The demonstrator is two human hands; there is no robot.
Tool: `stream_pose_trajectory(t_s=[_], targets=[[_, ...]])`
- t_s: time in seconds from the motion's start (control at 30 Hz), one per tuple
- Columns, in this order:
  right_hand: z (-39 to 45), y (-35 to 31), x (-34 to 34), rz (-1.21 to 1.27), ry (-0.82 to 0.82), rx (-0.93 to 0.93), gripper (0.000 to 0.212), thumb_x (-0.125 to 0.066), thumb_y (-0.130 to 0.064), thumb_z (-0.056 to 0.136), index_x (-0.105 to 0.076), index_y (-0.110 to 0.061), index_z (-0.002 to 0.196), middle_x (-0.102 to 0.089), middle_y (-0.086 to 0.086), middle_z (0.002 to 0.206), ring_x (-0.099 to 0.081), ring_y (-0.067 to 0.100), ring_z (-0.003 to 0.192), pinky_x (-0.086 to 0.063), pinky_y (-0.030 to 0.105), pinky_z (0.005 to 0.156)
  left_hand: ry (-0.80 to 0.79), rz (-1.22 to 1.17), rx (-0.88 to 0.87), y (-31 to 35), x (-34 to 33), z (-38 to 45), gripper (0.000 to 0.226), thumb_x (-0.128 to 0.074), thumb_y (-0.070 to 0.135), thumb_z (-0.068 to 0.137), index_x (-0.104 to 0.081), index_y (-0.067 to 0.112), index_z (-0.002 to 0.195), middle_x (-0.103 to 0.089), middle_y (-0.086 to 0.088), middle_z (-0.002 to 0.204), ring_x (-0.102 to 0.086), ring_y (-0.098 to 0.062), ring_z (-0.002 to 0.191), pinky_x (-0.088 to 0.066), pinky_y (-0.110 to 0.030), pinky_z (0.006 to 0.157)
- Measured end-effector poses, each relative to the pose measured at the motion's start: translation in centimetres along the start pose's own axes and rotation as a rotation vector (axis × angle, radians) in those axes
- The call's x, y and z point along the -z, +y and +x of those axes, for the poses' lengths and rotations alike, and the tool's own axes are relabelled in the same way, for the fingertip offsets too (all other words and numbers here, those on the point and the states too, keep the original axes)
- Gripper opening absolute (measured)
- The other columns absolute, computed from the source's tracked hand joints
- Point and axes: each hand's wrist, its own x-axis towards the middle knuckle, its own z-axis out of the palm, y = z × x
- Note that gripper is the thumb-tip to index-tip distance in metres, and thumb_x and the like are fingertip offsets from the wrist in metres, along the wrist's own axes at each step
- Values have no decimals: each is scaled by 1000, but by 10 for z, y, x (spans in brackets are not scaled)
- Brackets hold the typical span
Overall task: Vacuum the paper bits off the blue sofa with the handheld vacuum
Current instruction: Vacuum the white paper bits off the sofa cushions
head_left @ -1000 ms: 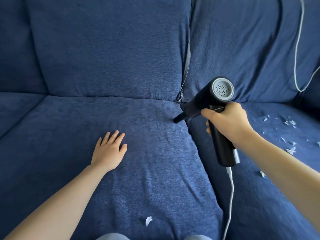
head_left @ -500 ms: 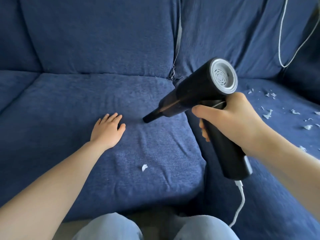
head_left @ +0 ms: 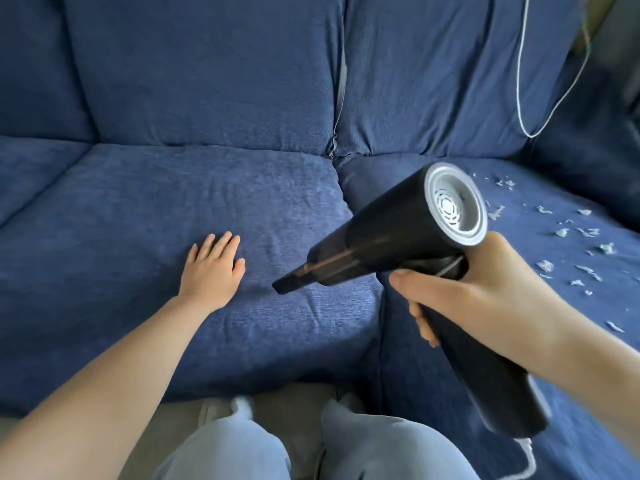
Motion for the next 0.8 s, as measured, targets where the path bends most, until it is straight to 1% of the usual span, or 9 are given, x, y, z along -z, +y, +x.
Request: stream_pose_trajectory(t_s=[0.13,0.23,0.3,0.37,0.43,0.5,0.57,0.67,0.8], targets=[[4,8,-3,-13,-4,-5,29,-66,-21,79,-58,-6,55,-65,8,47,-61,11,44,-50,16,57,8,-12,-11,3,-1,-1,54,-26,36,102,-20,18,153,-15,1,160,-8,-23,148,-8,-46,120],[10,9,-5,25,27,-11,30,-66,-20,80,-58,-2,58,-64,9,46,-59,9,41,-48,13,52,-2,-22,13,4,-1,2,54,-25,37,102,-19,19,153,-13,2,161,-5,-23,148,-7,-47,120],[17,9,-5,39,59,-5,30,-66,-18,81,-59,1,60,-63,11,46,-58,9,40,-47,12,50,-16,-24,31,7,-1,4,55,-25,39,102,-17,20,153,-12,4,161,-4,-25,148,-6,-50,119],[26,13,-3,11,117,11,30,-67,-20,81,-59,0,60,-65,10,48,-59,10,42,-49,14,54,-56,-50,36,14,0,11,55,-24,43,101,-15,25,152,-8,9,161,0,-28,148,-3,-56,117],[40,18,0,-21,192,21,30,-67,-21,80,-58,0,61,-67,9,49,-61,10,44,-51,20,59,-100,-77,-30,23,0,21,53,-24,43,101,-14,30,152,-5,13,161,2,-27,148,-1,-58,115],[64,24,6,-28,282,15,29,-67,-23,79,-59,0,63,-67,8,50,-62,11,46,-56,30,66,-113,-90,-154,33,-1,44,53,-25,42,102,-15,31,152,-6,13,161,0,-21,148,-3,-54,118],[90,30,13,-33,351,-18,28,-67,-24,78,-61,-2,62,-68,7,51,-64,11,48,-59,34,70,-134,-87,-249,47,-3,73,52,-23,43,102,-14,33,152,-6,13,161,1,-18,149,-3,-49,119],[122,46,21,-49,421,-93,29,-66,-27,78,-63,-5,59,-69,6,51,-65,12,51,-58,31,71,-189,-87,-359,81,-9,120,52,-22,43,102,-12,33,153,-3,14,161,3,-17,149,-1,-44,120],[146,64,33,-49,483,-170,31,-69,-27,80,-63,-2,63,-69,8,51,-68,18,51,-57,29,65,-253,-87,-474,126,-19,162,54,-25,44,102,-11,32,153,0,14,160,6,-16,148,0,-43,120]])
